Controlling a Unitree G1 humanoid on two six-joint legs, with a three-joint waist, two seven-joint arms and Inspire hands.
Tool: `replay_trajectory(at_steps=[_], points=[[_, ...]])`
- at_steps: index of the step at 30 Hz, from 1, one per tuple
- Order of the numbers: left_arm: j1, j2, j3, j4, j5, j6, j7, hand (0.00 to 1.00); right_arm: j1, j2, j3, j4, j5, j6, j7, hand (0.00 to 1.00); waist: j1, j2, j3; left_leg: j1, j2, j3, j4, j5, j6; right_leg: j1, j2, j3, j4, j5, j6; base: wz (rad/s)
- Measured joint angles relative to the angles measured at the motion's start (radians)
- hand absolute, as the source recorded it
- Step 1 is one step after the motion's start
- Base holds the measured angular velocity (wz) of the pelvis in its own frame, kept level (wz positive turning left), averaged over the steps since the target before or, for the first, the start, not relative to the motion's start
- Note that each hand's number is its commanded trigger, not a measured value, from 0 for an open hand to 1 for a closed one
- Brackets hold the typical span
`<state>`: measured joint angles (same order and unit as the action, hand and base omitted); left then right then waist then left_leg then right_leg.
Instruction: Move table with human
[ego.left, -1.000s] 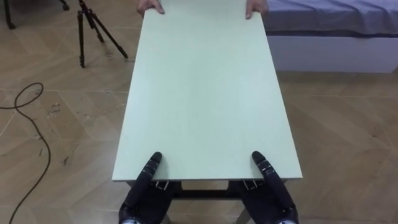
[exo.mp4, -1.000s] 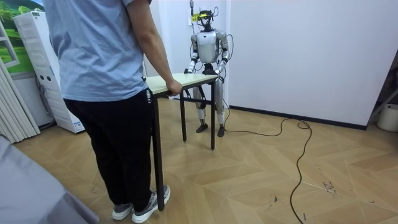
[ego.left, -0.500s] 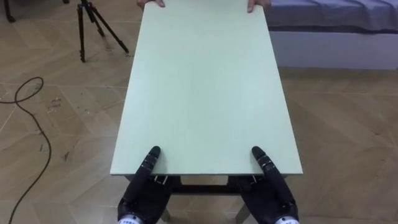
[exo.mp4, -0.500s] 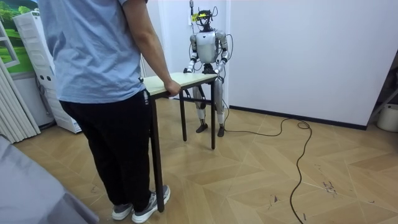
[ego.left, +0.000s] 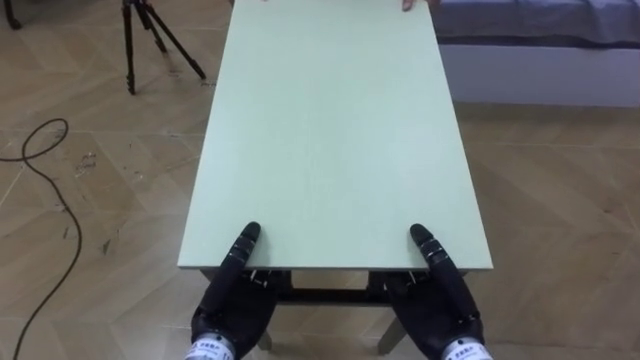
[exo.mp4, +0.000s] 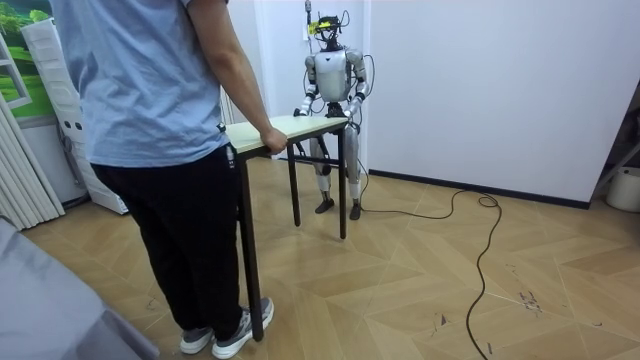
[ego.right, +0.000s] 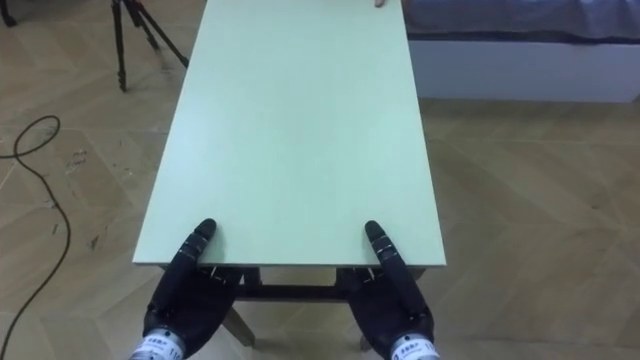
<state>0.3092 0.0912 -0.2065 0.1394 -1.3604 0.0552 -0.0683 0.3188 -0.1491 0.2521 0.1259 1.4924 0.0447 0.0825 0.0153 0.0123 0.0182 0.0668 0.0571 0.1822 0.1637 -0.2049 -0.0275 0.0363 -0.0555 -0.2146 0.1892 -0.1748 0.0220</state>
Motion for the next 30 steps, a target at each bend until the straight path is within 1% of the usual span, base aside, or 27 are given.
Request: replay_trajectory(at_steps=[3,5,6,7,8,9,10,11,12,13,14,15,16,17,18,19,20,21,22,23,24,25,26,28,29,30], points=[[-0.003,0.004,0.001,0.000,-0.002,0.000,0.000,1.00,0.000,0.001,0.004,0.000,0.001,-0.003,-0.002,1.00,0.002,-0.005,0.0034,-0.005,0.001,0.000,0.006,0.000,0.000,-0.002,0.001,0.006,0.000,0.000,0.000,0.00],[-0.010,0.005,0.005,0.000,0.001,0.000,0.000,1.00,-0.002,0.004,0.003,-0.002,0.006,-0.004,-0.002,1.00,0.008,-0.012,0.0078,-0.019,0.004,0.000,0.033,-0.002,-0.003,-0.004,0.001,0.006,0.002,0.000,0.000,0.00],[-0.015,0.007,0.005,0.000,0.002,0.000,0.000,1.00,-0.002,0.004,0.003,-0.002,0.013,-0.004,-0.002,1.00,0.013,-0.018,0.0116,-0.035,0.009,0.000,0.070,-0.005,-0.008,-0.005,0.001,0.007,0.011,0.000,-0.001,0.00],[-0.017,0.007,0.005,0.000,0.013,0.000,0.000,1.00,-0.002,0.005,0.004,-0.001,0.017,-0.004,-0.002,1.00,0.022,-0.019,0.0121,-0.058,0.020,-0.007,0.123,-0.010,-0.015,-0.016,0.006,0.015,0.033,0.000,-0.003,-0.06],[-0.018,0.008,0.005,0.000,0.015,0.000,0.000,1.00,-0.002,0.005,0.004,-0.001,0.018,-0.004,-0.003,1.00,0.025,-0.018,0.0126,-0.070,0.025,-0.016,0.151,-0.011,-0.017,-0.021,0.010,0.021,0.043,0.001,-0.007,-0.04],[-0.018,0.007,0.004,0.000,0.015,0.000,0.000,1.00,-0.001,0.003,0.004,0.000,0.024,-0.003,-0.004,1.00,0.031,-0.013,0.0141,-0.101,0.035,-0.051,0.213,-0.012,-0.018,-0.025,0.021,0.027,0.054,0.008,-0.025,-0.10],[-0.019,0.006,0.003,0.000,0.019,0.002,0.000,1.00,-0.001,0.002,0.004,-0.001,0.029,-0.004,-0.004,1.00,0.045,-0.009,0.0122,-0.130,0.044,-0.089,0.261,-0.011,-0.018,-0.034,0.035,0.030,0.057,0.014,-0.037,-0.15],[-0.019,0.005,0.004,0.000,0.019,0.002,0.000,1.00,-0.002,0.001,0.003,-0.001,0.028,-0.004,-0.004,1.00,0.049,-0.007,0.0116,-0.144,0.048,-0.103,0.278,-0.011,-0.019,-0.037,0.041,0.032,0.052,0.016,-0.040,-0.20],[-0.018,0.005,0.004,0.000,0.017,0.004,0.000,1.00,-0.004,-0.003,0.003,-0.001,0.024,-0.006,-0.004,1.00,0.054,-0.001,0.0075,-0.162,0.056,-0.105,0.289,-0.008,-0.024,-0.038,0.050,0.019,0.035,0.020,-0.047,0.00],[-0.018,0.002,0.004,0.000,0.016,0.011,0.000,1.00,-0.005,-0.009,0.003,-0.002,0.018,-0.011,-0.001,1.00,0.050,0.003,0.0032,-0.170,0.057,-0.102,0.279,0.000,-0.038,-0.047,0.048,0.001,0.024,0.015,-0.058,-0.03],[-0.012,-0.014,0.012,0.001,0.015,0.013,0.000,1.00,-0.012,-0.017,0.001,-0.008,0.006,-0.011,0.001,1.00,0.054,0.015,0.0047,-0.184,0.073,-0.076,0.348,-0.020,-0.054,-0.067,0.041,-0.048,0.028,0.008,-0.071,-0.24],[0.001,-0.025,0.021,0.001,0.008,0.013,0.000,1.00,-0.018,-0.018,0.003,-0.008,-0.009,-0.005,-0.002,1.00,0.062,0.028,0.0032,-0.186,0.084,-0.057,0.426,-0.036,-0.055,-0.070,0.047,-0.077,0.033,0.005,-0.080,-0.71],[0.030,-0.034,0.028,0.001,-0.020,0.014,-0.011,1.00,-0.032,-0.015,0.008,-0.008,-0.036,0.001,-0.010,1.00,0.055,0.056,0.0028,-0.183,0.099,-0.051,0.553,-0.052,-0.056,-0.059,0.064,-0.126,0.033,0.004,-0.091,-0.56],[0.036,-0.034,0.028,0.001,-0.031,0.019,-0.012,1.00,-0.035,-0.013,0.008,-0.009,-0.044,0.001,-0.011,1.00,0.043,0.069,0.0028,-0.179,0.102,-0.055,0.589,-0.054,-0.054,-0.057,0.070,-0.150,0.033,0.006,-0.094,-0.08],[0.031,-0.035,0.028,0.001,-0.040,0.033,-0.011,1.00,-0.042,-0.016,0.000,-0.010,-0.049,0.001,-0.011,1.00,0.014,0.085,0.0039,-0.162,0.101,-0.054,0.608,-0.061,-0.056,-0.058,0.075,-0.199,0.039,0.005,-0.098,0.59],[0.021,-0.035,0.028,0.001,-0.044,0.038,-0.009,1.00,-0.047,-0.014,-0.006,-0.010,-0.049,0.002,-0.011,1.00,-0.014,0.085,0.0054,-0.131,0.101,-0.055,0.560,-0.086,-0.055,-0.063,0.072,-0.227,0.054,0.004,-0.099,0.69],[0.014,-0.035,0.027,0.001,-0.042,0.038,-0.009,1.00,-0.047,-0.010,-0.011,-0.010,-0.048,0.002,-0.011,1.00,-0.020,0.084,0.0064,-0.110,0.101,-0.056,0.517,-0.103,-0.058,-0.066,0.070,-0.234,0.062,0.004,-0.099,0.52],[0.003,-0.035,0.026,0.000,-0.042,0.040,-0.007,1.00,-0.046,-0.006,-0.022,-0.010,-0.046,0.007,-0.011,1.00,-0.027,0.075,0.0114,-0.067,0.096,-0.049,0.418,-0.136,-0.056,-0.083,0.065,-0.234,0.088,0.004,-0.099,0.36],[-0.009,-0.035,0.022,0.000,-0.042,0.040,-0.005,1.00,-0.046,0.000,-0.037,-0.010,-0.045,0.013,-0.011,1.00,-0.038,0.075,0.0112,-0.048,0.091,-0.047,0.336,-0.162,-0.044,-0.111,0.058,-0.242,0.110,0.004,-0.099,0.39],[-0.030,-0.032,0.013,0.000,-0.038,0.039,0.004,1.00,-0.046,0.001,-0.051,-0.011,-0.044,0.013,-0.011,1.00,-0.035,0.075,0.0111,-0.046,0.079,-0.047,0.264,-0.168,-0.038,-0.142,0.045,-0.240,0.132,0.005,-0.098,0.39],[-0.041,-0.027,0.008,0.000,-0.038,0.038,0.012,1.00,-0.046,0.006,-0.057,-0.010,-0.043,0.012,-0.011,1.00,-0.035,0.072,0.0114,-0.046,0.066,-0.053,0.239,-0.164,-0.029,-0.159,0.036,-0.230,0.145,0.005,-0.097,0.26],[-0.059,-0.021,0.002,0.000,-0.019,0.033,0.029,1.00,-0.047,0.016,-0.067,-0.010,-0.044,0.014,-0.018,1.00,-0.036,0.067,0.0096,-0.047,0.045,-0.053,0.218,-0.148,0.000,-0.189,0.016,-0.202,0.173,0.013,-0.089,0.13],[-0.068,-0.022,0.001,0.000,-0.018,0.030,0.039,1.00,-0.049,0.021,-0.071,-0.010,-0.044,0.014,-0.019,1.00,-0.037,0.067,0.0099,-0.052,0.037,-0.055,0.210,-0.142,0.010,-0.201,0.006,-0.194,0.189,0.017,-0.086,0.10],[-0.086,-0.018,-0.003,0.000,-0.023,0.026,0.060,1.00,-0.053,0.029,-0.072,-0.010,-0.033,0.014,-0.019,1.00,-0.037,0.067,0.0101,-0.042,0.006,-0.046,0.168,-0.120,0.046,-0.231,-0.036,-0.194,0.244,0.024,-0.075,0.02],[-0.086,-0.018,-0.011,0.001,-0.025,0.026,0.070,1.00,-0.053,0.028,-0.072,-0.002,-0.029,0.010,-0.018,1.00,-0.040,0.066,0.0107,-0.029,-0.007,-0.042,0.146,-0.109,0.061,-0.234,-0.052,-0.195,0.256,0.028,-0.069,0.00],[-0.086,-0.017,-0.016,0.001,-0.025,0.026,0.078,1.00,-0.053,0.029,-0.072,0.007,-0.029,0.008,-0.015,1.00,-0.040,0.065,0.0111,-0.022,-0.014,-0.041,0.135,-0.104,0.067,-0.233,-0.057,-0.195,0.258,0.030,-0.065,0.00]])
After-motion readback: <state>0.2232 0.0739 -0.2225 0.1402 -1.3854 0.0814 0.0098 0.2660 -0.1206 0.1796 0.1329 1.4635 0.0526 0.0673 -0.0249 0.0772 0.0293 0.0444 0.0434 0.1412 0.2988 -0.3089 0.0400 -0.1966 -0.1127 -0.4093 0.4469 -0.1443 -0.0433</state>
